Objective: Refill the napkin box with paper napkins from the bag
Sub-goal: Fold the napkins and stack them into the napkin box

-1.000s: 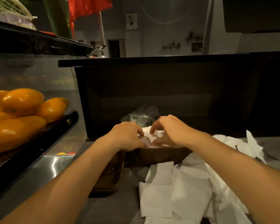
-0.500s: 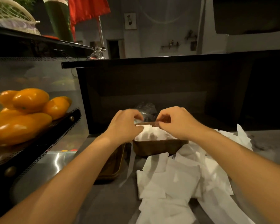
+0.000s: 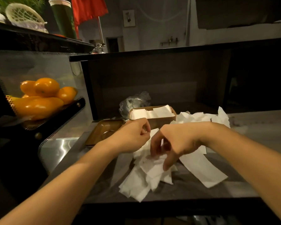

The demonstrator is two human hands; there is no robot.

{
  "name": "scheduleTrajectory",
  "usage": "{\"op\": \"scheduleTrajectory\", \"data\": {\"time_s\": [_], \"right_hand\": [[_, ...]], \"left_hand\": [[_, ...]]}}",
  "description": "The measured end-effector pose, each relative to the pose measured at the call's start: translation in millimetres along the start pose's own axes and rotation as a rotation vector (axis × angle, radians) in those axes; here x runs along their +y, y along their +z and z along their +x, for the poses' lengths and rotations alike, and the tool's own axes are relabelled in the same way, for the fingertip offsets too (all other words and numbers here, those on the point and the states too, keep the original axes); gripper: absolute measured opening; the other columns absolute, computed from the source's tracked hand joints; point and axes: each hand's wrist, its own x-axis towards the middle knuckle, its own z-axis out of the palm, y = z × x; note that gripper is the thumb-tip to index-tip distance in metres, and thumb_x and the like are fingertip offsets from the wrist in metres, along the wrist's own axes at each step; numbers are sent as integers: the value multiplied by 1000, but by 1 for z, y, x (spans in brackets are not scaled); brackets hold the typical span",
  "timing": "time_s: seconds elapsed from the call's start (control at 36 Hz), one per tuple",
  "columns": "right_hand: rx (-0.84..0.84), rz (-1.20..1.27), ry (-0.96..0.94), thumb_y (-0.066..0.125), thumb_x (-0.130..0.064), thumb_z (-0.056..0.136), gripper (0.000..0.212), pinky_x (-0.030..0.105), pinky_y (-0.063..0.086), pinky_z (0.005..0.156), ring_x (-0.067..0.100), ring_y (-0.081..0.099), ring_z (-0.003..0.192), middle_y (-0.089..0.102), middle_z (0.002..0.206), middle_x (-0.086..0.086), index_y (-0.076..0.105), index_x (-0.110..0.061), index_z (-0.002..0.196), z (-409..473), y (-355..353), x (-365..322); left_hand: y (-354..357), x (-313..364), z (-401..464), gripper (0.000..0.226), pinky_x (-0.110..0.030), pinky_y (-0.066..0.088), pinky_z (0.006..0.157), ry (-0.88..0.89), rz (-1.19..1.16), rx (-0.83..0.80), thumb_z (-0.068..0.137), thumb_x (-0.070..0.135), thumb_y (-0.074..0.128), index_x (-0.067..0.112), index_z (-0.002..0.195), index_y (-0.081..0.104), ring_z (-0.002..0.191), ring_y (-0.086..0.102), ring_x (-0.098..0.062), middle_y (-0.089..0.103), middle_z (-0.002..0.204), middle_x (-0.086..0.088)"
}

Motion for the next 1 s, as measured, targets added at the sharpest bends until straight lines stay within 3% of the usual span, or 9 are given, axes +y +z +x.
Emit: {"op": "scheduleTrajectory", "data": {"time_s": [0.08, 0.17, 0.28, 0.42, 0.61, 0.72, 0.78, 0.86, 1.0], "right_hand": [[-72, -109, 21, 90, -39, 73, 56, 30, 54, 89, 10, 57, 103, 56, 118, -13, 60, -42, 120, -7, 12, -12], [-24, -232, 26, 90, -41, 71, 67, 32, 52, 93, 14, 54, 111, 51, 124, -11, 53, -42, 127, -11, 23, -21], [38, -145, 71, 86, -51, 74, 71, 34, 50, 100, 13, 55, 115, 53, 125, -14, 49, -42, 134, -15, 25, -17], [109, -152, 133, 80, -41, 84, 54, 35, 51, 102, 16, 59, 113, 60, 123, -10, 57, -33, 133, -15, 35, -7], [339, -115, 121, 66, -27, 97, 10, 25, 48, 84, 16, 63, 94, 63, 98, -10, 66, -25, 108, -17, 36, 0], [429, -43, 102, 59, -31, 102, 20, 23, 44, 73, 15, 62, 83, 65, 87, -2, 72, -17, 98, -20, 31, 3], [417, 23, 94, 54, -34, 104, 27, 24, 44, 69, 14, 59, 76, 66, 86, 5, 73, -17, 94, -22, 28, 2], [421, 161, 52, 53, -33, 104, 28, 23, 44, 67, 9, 55, 72, 64, 81, -1, 69, -21, 85, -25, 24, 2], [410, 349, 33, 51, -38, 104, 26, 30, 56, 84, 17, 65, 94, 70, 102, 1, 70, -20, 99, -28, 16, 4]], "left_hand": [[1, 2, -13, 5, -25, 56, 65, -5, 11, -57, 100, 23, 58, 27, 101, 61, 78, 67, -13, 69, 86, 3], [0, 0, -28, 11, -31, 60, 71, -4, 46, -103, 101, 20, 54, 24, 104, 64, 80, 69, -16, 71, 87, 0], [-2, -3, -44, 19, -31, 60, 80, -33, 23, -180, 100, 15, 51, 25, 109, 65, 88, 68, -14, 69, 96, 1], [-2, -8, -54, 18, -27, 58, 81, -72, -18, -260, 99, 17, 55, 29, 110, 64, 92, 67, -13, 68, 100, 2], [0, -7, -59, 23, -39, 57, 94, -79, -111, -241, 100, 17, 53, 26, 120, 60, 97, 68, -15, 70, 106, 1], [1, -6, -57, 22, -37, 56, 93, -44, -172, -188, 99, 20, 49, 28, 116, 61, 98, 64, -14, 66, 108, 4], [1, -4, -56, 20, -35, 56, 89, -16, -232, -169, 99, 33, 50, 29, 116, 62, 99, 64, -14, 66, 108, 5], [0, -1, -55, 34, -36, 54, 93, 22, -355, -148, 92, 50, 64, 30, 120, 60, 104, 63, -12, 65, 113, 6], [0, 4, -52, 65, -33, 55, 98, 36, -416, -150, 77, 33, 86, 35, 130, 50, 112, 63, -6, 64, 121, 14]]}}
